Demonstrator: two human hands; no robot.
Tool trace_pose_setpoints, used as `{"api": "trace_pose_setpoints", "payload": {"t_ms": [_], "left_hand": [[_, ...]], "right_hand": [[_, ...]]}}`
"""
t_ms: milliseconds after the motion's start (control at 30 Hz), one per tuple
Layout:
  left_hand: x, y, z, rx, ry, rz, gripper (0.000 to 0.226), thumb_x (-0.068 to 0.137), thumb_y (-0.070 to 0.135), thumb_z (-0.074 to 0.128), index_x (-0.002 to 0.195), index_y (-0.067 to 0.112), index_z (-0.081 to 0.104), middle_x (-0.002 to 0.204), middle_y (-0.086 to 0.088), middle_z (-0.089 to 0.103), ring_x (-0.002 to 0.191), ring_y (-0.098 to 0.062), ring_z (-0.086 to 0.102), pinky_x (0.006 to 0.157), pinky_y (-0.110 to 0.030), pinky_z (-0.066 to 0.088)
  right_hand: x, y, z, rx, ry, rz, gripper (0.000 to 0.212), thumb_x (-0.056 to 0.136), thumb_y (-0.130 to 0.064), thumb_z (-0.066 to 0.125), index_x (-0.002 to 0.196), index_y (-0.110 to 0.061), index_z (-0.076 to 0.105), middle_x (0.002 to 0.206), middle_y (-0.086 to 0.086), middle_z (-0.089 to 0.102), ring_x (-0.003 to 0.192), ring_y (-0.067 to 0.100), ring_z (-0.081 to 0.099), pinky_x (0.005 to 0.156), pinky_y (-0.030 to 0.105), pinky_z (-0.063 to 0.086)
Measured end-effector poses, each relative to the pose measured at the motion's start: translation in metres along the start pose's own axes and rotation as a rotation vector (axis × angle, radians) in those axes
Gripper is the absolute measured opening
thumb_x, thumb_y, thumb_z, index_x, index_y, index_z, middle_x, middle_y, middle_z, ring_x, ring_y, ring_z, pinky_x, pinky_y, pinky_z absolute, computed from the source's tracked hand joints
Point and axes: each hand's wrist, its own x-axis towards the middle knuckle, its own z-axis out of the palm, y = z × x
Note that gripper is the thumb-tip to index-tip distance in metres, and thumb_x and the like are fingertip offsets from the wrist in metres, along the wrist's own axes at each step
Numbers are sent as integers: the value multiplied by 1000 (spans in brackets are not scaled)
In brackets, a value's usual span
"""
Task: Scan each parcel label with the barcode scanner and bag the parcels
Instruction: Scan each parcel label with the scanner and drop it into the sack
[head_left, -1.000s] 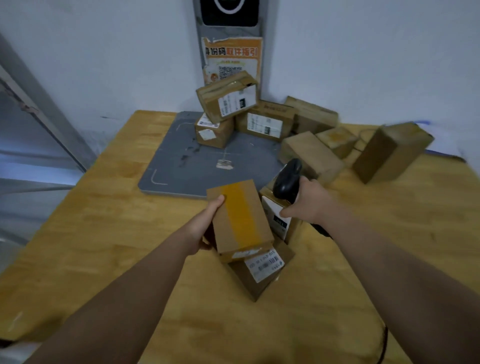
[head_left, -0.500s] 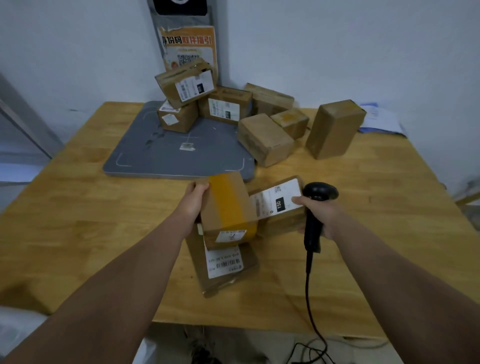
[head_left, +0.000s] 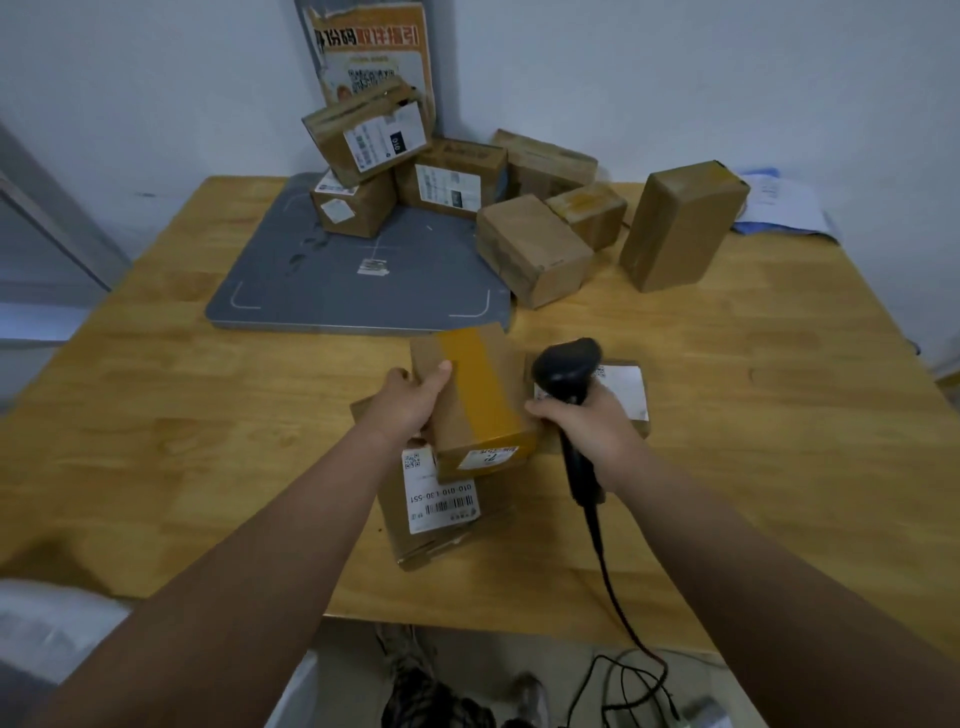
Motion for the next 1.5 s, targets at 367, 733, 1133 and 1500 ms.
{"api": "trace_pose_setpoints", "payload": {"t_ms": [367, 733, 1133, 1500], "left_hand": [[-46, -8, -31, -519, -42, 312, 27, 91, -4, 35, 89, 14, 56, 81, 6, 69, 78, -10, 63, 64, -18, 49], [-51, -41, -13, -265, -10, 128, 60, 90, 18, 66, 143, 28, 41, 126, 3, 61, 102, -20, 66, 89, -43, 55], [-46, -21, -15, 700, 179, 464, 63, 92, 53, 50, 149, 32, 30, 145, -9, 39, 135, -32, 34, 107, -45, 35], [-42, 9, -30, 1292, -123, 763, 61, 95, 10, 54, 142, 46, 38, 162, 5, 4, 148, -23, -9, 117, -48, -14]], "right_hand": [[-18, 5, 3, 537, -182, -15, 59, 69, -34, 75, 123, -17, 59, 117, 4, 70, 112, 25, 65, 101, 43, 49], [-32, 35, 28, 330, -156, 50, 51, 76, -28, 79, 123, -21, 61, 110, -2, 73, 107, 18, 64, 95, 41, 49], [-24, 15, 12, 249, -6, -45, 40, 81, -19, 75, 118, -18, 60, 106, -1, 66, 100, 14, 60, 80, 29, 45], [-24, -14, -3, 81, -100, -52, 42, 80, -20, 75, 115, -4, 59, 87, 2, 63, 82, 14, 61, 62, 24, 42]]}}
